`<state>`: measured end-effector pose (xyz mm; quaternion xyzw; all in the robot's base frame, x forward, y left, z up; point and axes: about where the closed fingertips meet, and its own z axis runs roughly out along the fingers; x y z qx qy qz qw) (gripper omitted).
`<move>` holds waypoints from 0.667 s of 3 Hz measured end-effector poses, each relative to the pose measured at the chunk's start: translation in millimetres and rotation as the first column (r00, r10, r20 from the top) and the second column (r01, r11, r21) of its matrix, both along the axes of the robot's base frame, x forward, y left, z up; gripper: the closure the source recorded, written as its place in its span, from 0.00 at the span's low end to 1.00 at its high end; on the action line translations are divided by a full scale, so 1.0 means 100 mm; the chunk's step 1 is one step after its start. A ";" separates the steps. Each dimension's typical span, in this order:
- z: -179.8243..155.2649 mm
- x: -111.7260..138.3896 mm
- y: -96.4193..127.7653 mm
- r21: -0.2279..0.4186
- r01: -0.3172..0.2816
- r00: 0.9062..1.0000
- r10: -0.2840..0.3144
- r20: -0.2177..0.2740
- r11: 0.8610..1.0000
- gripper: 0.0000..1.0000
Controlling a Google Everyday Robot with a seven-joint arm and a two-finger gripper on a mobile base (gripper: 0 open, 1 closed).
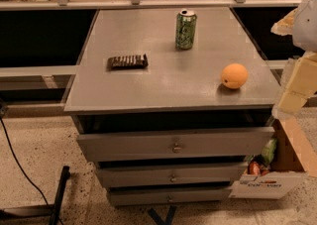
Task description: Knock green can over
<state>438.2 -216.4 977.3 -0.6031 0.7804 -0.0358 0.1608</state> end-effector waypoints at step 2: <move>0.02 0.27 0.04 0.015 -0.015 0.999 0.014 0.033 1.000 0.00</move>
Offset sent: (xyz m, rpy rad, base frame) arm 0.0597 0.0067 0.0008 0.0353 -0.0533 0.0384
